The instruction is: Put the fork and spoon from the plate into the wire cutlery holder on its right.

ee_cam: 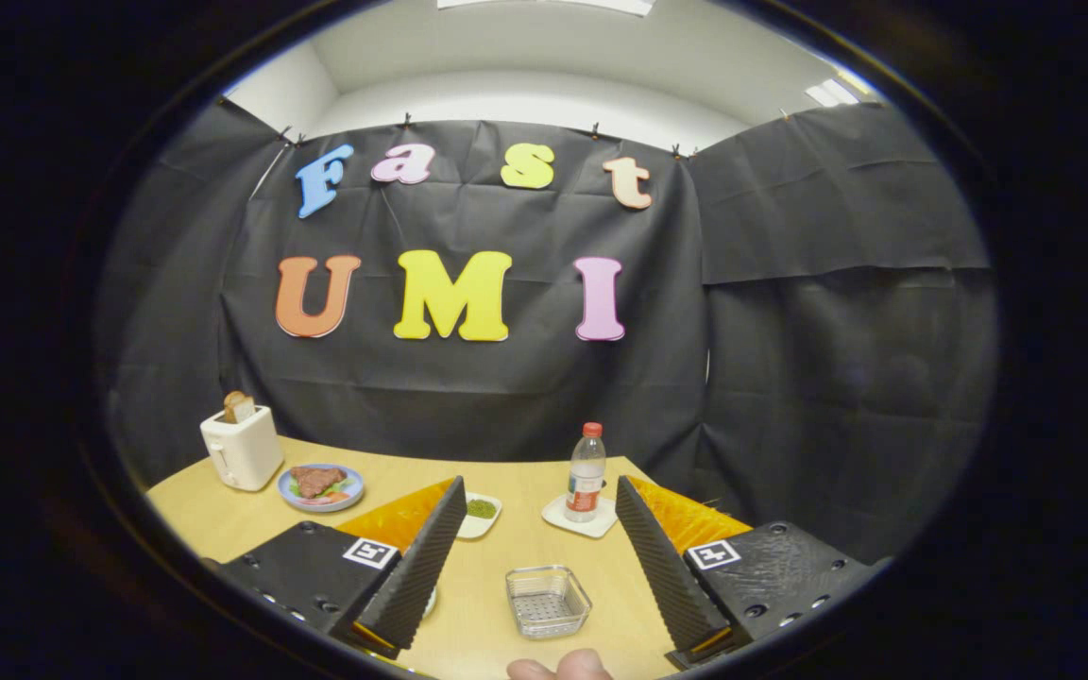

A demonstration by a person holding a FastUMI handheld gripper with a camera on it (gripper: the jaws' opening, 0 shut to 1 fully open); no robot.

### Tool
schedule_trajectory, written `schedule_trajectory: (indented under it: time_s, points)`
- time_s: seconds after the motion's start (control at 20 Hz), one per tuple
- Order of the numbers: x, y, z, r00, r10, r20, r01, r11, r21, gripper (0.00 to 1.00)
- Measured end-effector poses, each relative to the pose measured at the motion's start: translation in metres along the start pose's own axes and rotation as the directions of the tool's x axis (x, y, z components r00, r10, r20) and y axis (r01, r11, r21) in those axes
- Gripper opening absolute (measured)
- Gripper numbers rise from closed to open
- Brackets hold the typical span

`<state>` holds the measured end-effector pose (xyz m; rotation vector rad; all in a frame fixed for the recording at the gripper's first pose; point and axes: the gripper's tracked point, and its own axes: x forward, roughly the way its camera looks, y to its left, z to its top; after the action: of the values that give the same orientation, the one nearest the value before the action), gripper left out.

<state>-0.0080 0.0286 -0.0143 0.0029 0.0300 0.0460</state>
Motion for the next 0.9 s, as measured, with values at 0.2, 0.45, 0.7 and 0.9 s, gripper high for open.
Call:
schedule_trajectory:
  time_s: [0.2, 0.45, 0.7, 0.9]
  points:
    - [-0.004, 0.0, 0.005, 1.0, -0.01, 0.008, 0.01, 1.0, -0.003, 0.95]
    - [-0.014, 0.016, 0.007, 1.0, 0.011, 0.009, -0.011, 1.0, -0.009, 0.95]
    - [-0.024, 0.044, -0.01, 0.996, 0.061, -0.057, -0.062, 0.998, -0.024, 0.95]
    - [-0.023, 0.066, -0.022, 0.989, 0.095, -0.11, -0.098, 0.995, -0.022, 0.95]
